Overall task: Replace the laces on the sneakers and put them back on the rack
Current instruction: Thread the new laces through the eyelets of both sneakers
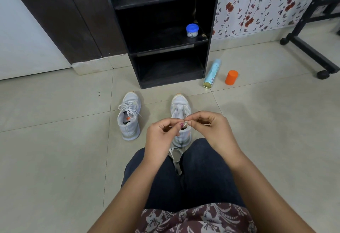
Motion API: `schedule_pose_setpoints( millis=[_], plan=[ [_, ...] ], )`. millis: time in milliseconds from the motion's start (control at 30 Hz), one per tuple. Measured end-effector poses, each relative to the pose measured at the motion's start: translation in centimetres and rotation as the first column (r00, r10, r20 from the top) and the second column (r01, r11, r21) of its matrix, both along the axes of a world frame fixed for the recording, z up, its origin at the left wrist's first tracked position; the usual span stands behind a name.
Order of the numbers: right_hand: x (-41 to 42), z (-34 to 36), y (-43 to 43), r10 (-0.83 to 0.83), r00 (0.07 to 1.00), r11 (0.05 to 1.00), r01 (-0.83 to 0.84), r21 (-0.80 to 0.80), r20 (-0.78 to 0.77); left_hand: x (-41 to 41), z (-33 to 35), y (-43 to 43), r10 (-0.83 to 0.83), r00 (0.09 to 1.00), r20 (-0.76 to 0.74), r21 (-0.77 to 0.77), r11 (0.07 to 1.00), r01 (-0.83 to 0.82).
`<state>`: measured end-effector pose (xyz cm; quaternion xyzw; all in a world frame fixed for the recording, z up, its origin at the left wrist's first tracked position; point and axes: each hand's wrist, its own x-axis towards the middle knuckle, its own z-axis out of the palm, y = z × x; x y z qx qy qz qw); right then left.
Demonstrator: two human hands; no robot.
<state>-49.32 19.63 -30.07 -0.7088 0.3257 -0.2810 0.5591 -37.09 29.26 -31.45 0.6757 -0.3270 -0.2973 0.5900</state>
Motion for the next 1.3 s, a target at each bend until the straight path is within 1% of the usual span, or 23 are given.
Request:
schedule_pose_setpoints(
  millis=[100,267,300,367,433,467,567,633,733,833,867,900,933,967,1000,1033,1067,1133,1300],
  plan=[
    [0.3,0.2,0.2,-0.043,0.999,0.999,0.043,0.001,0.03,-0.1,0.1,-0.1,0.042,0.992,-0.118,-0.022,0.999,-0.044],
    [0.5,0.4,0.8,-0.128,0.992,0.988,0.129,-0.086,0.015,-0.3,0.7,-0.2,0.021,0.966,-0.257,-0.003,1.0,-0.022],
    [0.5,0.3,0.8,-0.138,0.99,0.984,0.138,-0.115,0.006,-0.4,0.8,-0.1,0.014,0.959,-0.282,0.004,1.0,-0.013],
    [0.4,0.0,0.7,-0.142,0.988,0.965,0.127,-0.23,-0.051,-0.3,1.1,-0.1,0.005,0.943,-0.333,0.027,1.0,0.004],
    [0.3,-0.2,0.7,-0.162,0.982,0.926,0.116,-0.358,-0.1,-0.1,1.3,-0.1,-0.001,0.923,-0.386,0.067,0.997,0.029],
    [0.3,-0.3,0.7,-0.173,0.98,0.912,0.121,-0.393,-0.098,0.0,1.3,-0.1,-0.007,0.911,-0.413,0.086,0.995,0.047],
    [0.5,-0.8,0.9,-0.178,0.983,0.901,0.147,-0.408,-0.039,0.0,1.5,-0.3,-0.021,0.868,-0.496,0.102,0.991,0.082],
    [0.8,-1.3,1.3,-0.195,0.981,0.903,0.176,-0.392,-0.008,-0.1,1.6,-0.4,-0.003,0.847,-0.532,0.091,0.994,0.061],
    [1.2,-1.9,1.9,-0.235,0.972,0.896,0.227,-0.381,0.027,-0.4,1.7,-0.7,0.029,0.835,-0.55,0.086,0.996,0.023],
    [1.3,-2.2,1.9,-0.225,0.974,0.88,0.21,-0.426,0.015,-0.4,1.6,-0.7,0.027,0.829,-0.559,0.085,0.996,0.025],
    [1.3,-2.3,1.9,-0.212,0.977,0.895,0.194,-0.401,0.0,-0.3,1.6,-0.7,0.026,0.83,-0.558,0.088,0.996,0.028],
    [1.4,-2.4,1.8,-0.193,0.981,0.93,0.181,-0.32,-0.004,-0.3,1.6,-0.6,0.025,0.833,-0.553,0.092,0.995,0.032],
    [1.4,-2.4,1.8,-0.166,0.986,0.969,0.167,-0.18,0.021,-0.1,1.7,-0.6,0.022,0.836,-0.548,0.096,0.995,0.037],
    [1.5,-2.3,1.8,-0.143,0.986,0.99,0.144,-0.003,0.083,-0.1,1.7,-0.5,0.017,0.838,-0.545,0.1,0.994,0.045],
    [1.5,-2.2,1.6,-0.135,0.978,0.981,0.109,0.161,0.16,0.0,1.7,-0.6,0.009,0.839,-0.544,0.104,0.993,0.056],
    [1.4,-2.2,1.5,-0.14,0.966,0.955,0.074,0.288,0.217,0.0,1.7,-0.6,0.004,0.84,-0.543,0.11,0.992,0.067],
    [1.3,-2.2,1.4,-0.146,0.959,0.928,0.048,0.368,0.244,0.0,1.7,-0.6,0.001,0.843,-0.537,0.118,0.99,0.074],
    [1.1,-2.3,1.3,-0.155,0.954,0.899,0.029,0.436,0.255,-0.1,1.5,-0.6,0.009,0.862,-0.508,0.144,0.987,0.075],
    [1.5,-2.8,1.8,-0.266,0.923,0.879,0.112,0.464,0.28,0.1,1.3,-1.0,0.021,0.881,-0.473,0.202,0.976,0.085]
  ],
)
